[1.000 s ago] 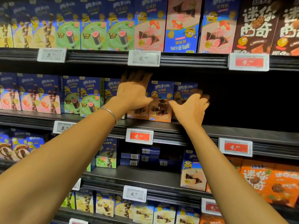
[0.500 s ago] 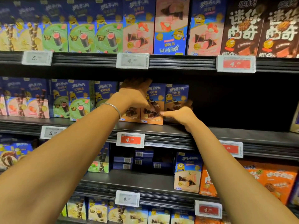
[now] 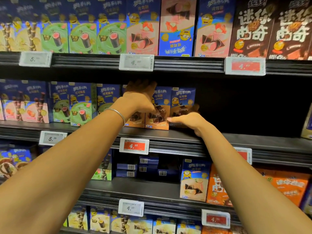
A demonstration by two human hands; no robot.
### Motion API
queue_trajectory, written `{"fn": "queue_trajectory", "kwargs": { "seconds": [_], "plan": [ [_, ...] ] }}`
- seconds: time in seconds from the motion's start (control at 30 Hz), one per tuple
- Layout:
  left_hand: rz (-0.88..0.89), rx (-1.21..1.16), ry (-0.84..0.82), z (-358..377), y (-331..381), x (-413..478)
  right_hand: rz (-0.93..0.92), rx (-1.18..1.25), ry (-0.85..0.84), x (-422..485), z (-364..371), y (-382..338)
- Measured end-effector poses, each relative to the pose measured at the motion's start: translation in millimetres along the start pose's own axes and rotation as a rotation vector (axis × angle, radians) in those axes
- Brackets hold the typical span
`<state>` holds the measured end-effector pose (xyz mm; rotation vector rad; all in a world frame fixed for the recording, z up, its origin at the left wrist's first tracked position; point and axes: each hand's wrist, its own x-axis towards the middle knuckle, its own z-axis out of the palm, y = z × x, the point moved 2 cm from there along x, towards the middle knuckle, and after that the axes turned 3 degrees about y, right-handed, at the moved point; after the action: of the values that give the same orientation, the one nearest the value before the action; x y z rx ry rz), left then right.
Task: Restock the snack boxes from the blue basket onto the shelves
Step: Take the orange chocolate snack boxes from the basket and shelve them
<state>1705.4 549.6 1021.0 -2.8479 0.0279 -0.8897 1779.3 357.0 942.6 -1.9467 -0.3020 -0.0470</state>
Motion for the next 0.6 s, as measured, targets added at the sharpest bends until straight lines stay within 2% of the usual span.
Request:
{"fn": "queue_trajectory", "kwargs": {
  "seconds": [0.13, 0.3, 0.47, 0.6],
  "plan": [
    [0.031, -0.027, 0.086, 0.8, -2.9, -2.6, -0.058, 0.036, 0.008, -4.4, -2.8, -2.0],
    [0.035, -0.239, 0.224, -4.5, -5.6, -28.0, -0.211, 0.095, 0.066, -32.7, -9.2, -12.5],
    [-0.045, -0.657, 0.383, -6.4, 2.5, -92.8, -0.346, 0.280, 0.178, -89.3, -5.4, -14.0],
    [-0.055, -1.016, 0.546, 22.9, 5.5, -177.6, -0.418, 0.459, 0.216, -153.6, 9.3, 6.3]
  ]
}}
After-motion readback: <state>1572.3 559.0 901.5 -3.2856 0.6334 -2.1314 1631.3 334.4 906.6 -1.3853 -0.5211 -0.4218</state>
